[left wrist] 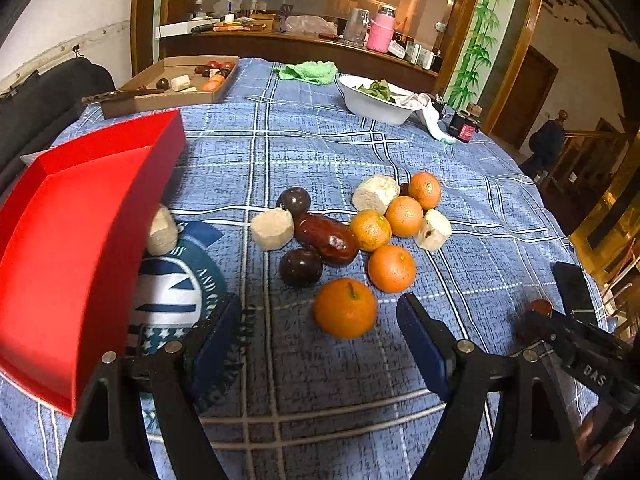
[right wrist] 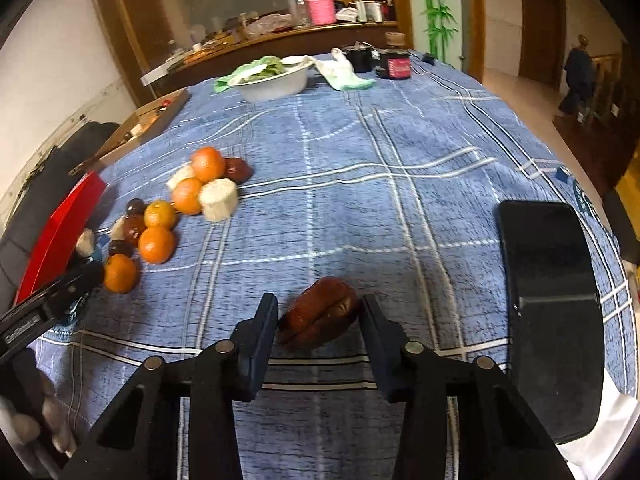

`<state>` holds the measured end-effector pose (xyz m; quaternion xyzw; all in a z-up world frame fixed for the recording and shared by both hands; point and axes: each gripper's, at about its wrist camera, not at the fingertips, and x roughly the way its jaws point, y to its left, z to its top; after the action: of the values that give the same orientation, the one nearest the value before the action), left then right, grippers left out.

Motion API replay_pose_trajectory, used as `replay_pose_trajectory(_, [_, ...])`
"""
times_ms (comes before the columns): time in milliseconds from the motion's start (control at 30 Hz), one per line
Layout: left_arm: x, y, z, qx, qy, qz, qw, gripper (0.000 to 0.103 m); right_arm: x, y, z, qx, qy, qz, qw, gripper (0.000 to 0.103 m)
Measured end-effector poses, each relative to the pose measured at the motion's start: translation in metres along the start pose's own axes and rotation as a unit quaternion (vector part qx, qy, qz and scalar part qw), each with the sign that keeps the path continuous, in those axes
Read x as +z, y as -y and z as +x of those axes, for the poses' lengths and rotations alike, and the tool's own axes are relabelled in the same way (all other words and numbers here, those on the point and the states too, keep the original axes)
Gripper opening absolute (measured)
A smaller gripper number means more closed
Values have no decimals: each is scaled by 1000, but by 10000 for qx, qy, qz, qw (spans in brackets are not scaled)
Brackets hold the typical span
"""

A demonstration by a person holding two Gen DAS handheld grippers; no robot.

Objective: Organize fruits
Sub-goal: 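Close the right tool on the dark red date while the left tool grasps the tangerine, then carry the date with the right tool into the red tray while the left tool drops the tangerine there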

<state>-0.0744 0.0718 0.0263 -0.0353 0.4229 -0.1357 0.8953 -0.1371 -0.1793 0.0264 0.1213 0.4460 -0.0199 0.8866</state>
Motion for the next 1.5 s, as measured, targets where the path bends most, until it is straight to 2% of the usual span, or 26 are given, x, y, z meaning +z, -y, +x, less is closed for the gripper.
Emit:
replay_pose_trajectory(133, [5,5,13,6,-144,54,9999,79,2,-9,-1,155,11,-90,9998,36])
replay_pose_trajectory(300, [8,10,34,100,-621,120,9979,78,4,-14,5,153,-54,-137,9998,36])
replay_pose_trajectory(333, [8,11,34,120,-609,129,9980,73,5,-15,7,147,-74,-151,9998,36])
replay_pose_trajectory(367, [8,11,33,136,-581,151,9981,56,5,-17,10,150,-104,-156,9997,36])
replay_pose_trajectory(400, [7,13,33,194,-546,204,9981,50,6,-18,12,152,-136,-156,9997,36])
replay_pose_trajectory(433, [6,14,32,147,-533,217,9982,36,6,-19,14,166,-168,-155,9996,36])
replay_pose_trajectory(467, [5,15,32,136,-518,253,9982,35,6,-21,18,185,-204,-171,9995,36])
replay_pose_trajectory(700, [2,3,19,-113,-372,-9,9992,34,2,-33,17,335,-203,-388,9985,33])
replay_pose_trajectory(900, [7,-29,-22,-219,67,-347,9991,34,7,-55,-6,562,54,-582,9967,33])
replay_pose_trajectory(1067, [16,-80,-58,36,487,-756,9959,34,21,-98,-26,882,323,-1029,9903,33])
replay_pose_trajectory(1100, [17,-92,-63,-124,514,-885,9947,34,23,-108,-28,975,343,-1116,9884,33])
replay_pose_trajectory(1167, [18,-110,-73,284,640,-972,9928,34,27,-132,-30,1242,338,-1304,9831,33])
replay_pose_trajectory(1200, [17,-119,-76,369,712,-1012,9916,34,29,-144,-30,1392,301,-1377,9802,33])
replay_pose_trajectory(1300, [17,-146,-85,312,781,-1329,9876,34,33,-179,-26,1786,165,-1544,9716,33])
replay_pose_trajectory(1500, [12,-188,-86,596,808,-1682,9806,35,37,-252,-13,2204,89,-2037,9539,34])
